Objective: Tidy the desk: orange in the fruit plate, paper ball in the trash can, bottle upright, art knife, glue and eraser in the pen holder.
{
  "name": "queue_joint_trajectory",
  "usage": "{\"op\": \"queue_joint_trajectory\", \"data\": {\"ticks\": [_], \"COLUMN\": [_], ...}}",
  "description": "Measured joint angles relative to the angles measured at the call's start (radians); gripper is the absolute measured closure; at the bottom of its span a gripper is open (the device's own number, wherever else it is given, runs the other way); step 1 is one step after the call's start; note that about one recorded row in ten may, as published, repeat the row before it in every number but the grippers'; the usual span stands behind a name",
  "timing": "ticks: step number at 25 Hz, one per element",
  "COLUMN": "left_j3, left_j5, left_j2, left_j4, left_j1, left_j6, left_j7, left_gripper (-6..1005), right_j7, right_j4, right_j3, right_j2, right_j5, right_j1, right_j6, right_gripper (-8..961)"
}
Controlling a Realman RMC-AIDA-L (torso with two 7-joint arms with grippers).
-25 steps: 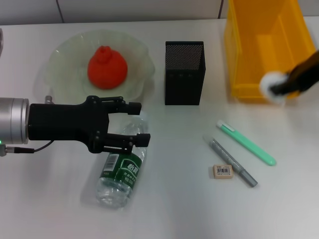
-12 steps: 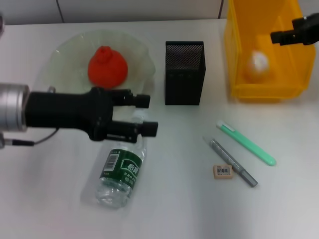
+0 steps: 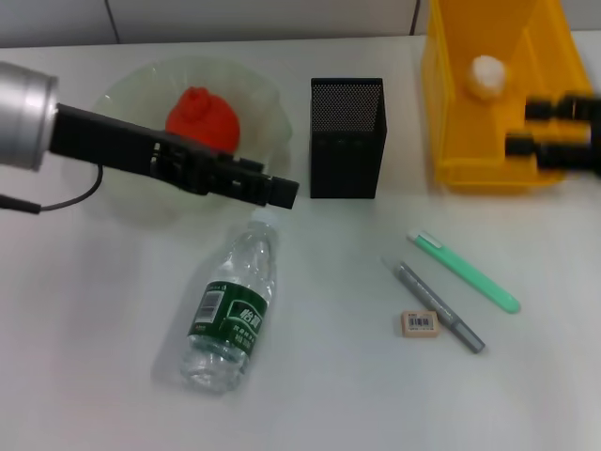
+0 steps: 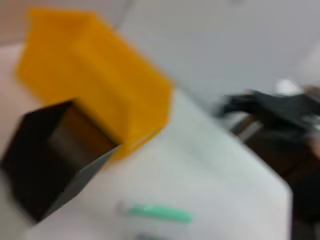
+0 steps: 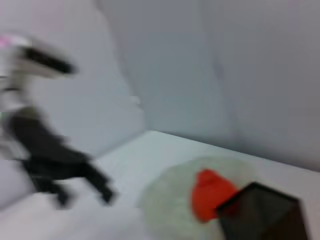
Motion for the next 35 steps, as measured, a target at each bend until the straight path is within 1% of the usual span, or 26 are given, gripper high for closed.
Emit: {"op": "queue_joint_trajectory", "data": {"ticks": [2,3,4,5,6,7,8,10,11,12,13,15,16,17,18,20,24,26,30,31,32,33,35], "left_j3": [0.01,0.01,0.01,0.054,0.077,0.077,0.095,0.095,0.173,0.173,0.219,0.219,0.241,0.241,0.265,0.282,0.282,0.314,0.326,0.352,0.352,0.447,0.46], "left_j5": [0.115,0.115,0.115,0.214,0.261,0.261,0.294,0.294,0.359,0.359,0.396,0.396,0.42,0.42,0.431,0.43,0.43,0.407,0.397,0.39,0.39,0.387,0.387], "left_j2": [-0.005,-0.005,-0.005,-0.005,-0.005,-0.005,-0.006,-0.006,-0.009,-0.009,-0.009,-0.009,-0.011,-0.011,-0.014,-0.015,-0.015,-0.016,-0.017,-0.017,-0.017,-0.017,-0.017], "left_j4": [0.005,0.005,0.005,0.0,-0.003,-0.003,-0.005,-0.005,-0.013,-0.013,-0.028,-0.028,-0.046,-0.046,-0.102,-0.119,-0.119,-0.129,-0.137,-0.148,-0.148,-0.155,-0.155], "left_j1": [-0.035,-0.035,-0.035,-0.056,-0.064,-0.064,-0.07,-0.07,-0.079,-0.079,-0.093,-0.093,-0.106,-0.106,-0.133,-0.14,-0.14,-0.137,-0.137,-0.139,-0.139,-0.141,-0.141], "left_j6": [-0.038,-0.038,-0.038,-0.089,-0.114,-0.114,-0.132,-0.132,-0.209,-0.209,-0.253,-0.253,-0.274,-0.274,-0.291,-0.304,-0.304,-0.344,-0.357,-0.381,-0.381,-0.453,-0.465], "left_j7": [-0.113,-0.113,-0.113,-0.191,-0.221,-0.221,-0.24,-0.24,-0.296,-0.296,-0.317,-0.317,-0.324,-0.324,-0.327,-0.327,-0.327,-0.329,-0.33,-0.335,-0.335,-0.36,-0.365], "left_gripper": [207,207,208,209,209,210,210,211,212,212,213,214,214,215,215,216,219,220,222,222,223,223,224], "right_j7": [-0.111,-0.229,-0.229,-0.285,-0.33,-0.39,-0.464,-0.486,-0.506,-0.521,-0.531,-0.532,-0.531,-0.531,-0.53,-0.53,-0.529,-0.529,-0.529,-0.529,-0.529,-0.529,-0.529], "right_j4": [0.117,0.243,0.243,0.3,0.337,0.39,0.453,0.474,0.486,0.497,0.503,0.504,0.504,0.505,0.506,0.506,0.507,0.507,0.508,0.508,0.508,0.508,0.508], "right_j3": [0.017,0.042,0.042,0.051,0.053,0.054,0.051,0.05,0.05,0.049,0.05,0.052,0.055,0.056,0.057,0.058,0.056,0.056,0.058,0.058,0.058,0.055,0.054], "right_j2": [-0.012,-0.026,-0.026,-0.034,-0.04,-0.048,-0.055,-0.055,-0.056,-0.055,-0.054,-0.054,-0.054,-0.055,-0.058,-0.058,-0.059,-0.059,-0.059,-0.059,-0.059,-0.059,-0.058], "right_j5": [0.028,0.032,0.032,0.031,0.029,0.026,0.022,0.021,0.021,0.02,0.016,0.012,0.009,0.008,0.008,0.008,0.008,0.008,0.008,0.008,0.008,0.008,0.008], "right_j1": [-0.015,-0.019,-0.019,-0.019,-0.019,-0.019,-0.021,-0.023,-0.027,-0.03,-0.033,-0.034,-0.034,-0.034,-0.034,-0.034,-0.035,-0.035,-0.034,-0.033,-0.032,-0.032,-0.032], "right_j6": [-0.041,-0.078,-0.078,-0.097,-0.111,-0.128,-0.139,-0.139,-0.136,-0.134,-0.131,-0.131,-0.13,-0.13,-0.133,-0.135,-0.136,-0.134,-0.136,-0.138,-0.138,-0.135,-0.134], "right_gripper": [214,214,214,214,214,214,214,214,214,214,214,214,214,214,214,214,214,214,215,215,215,215,215]}}
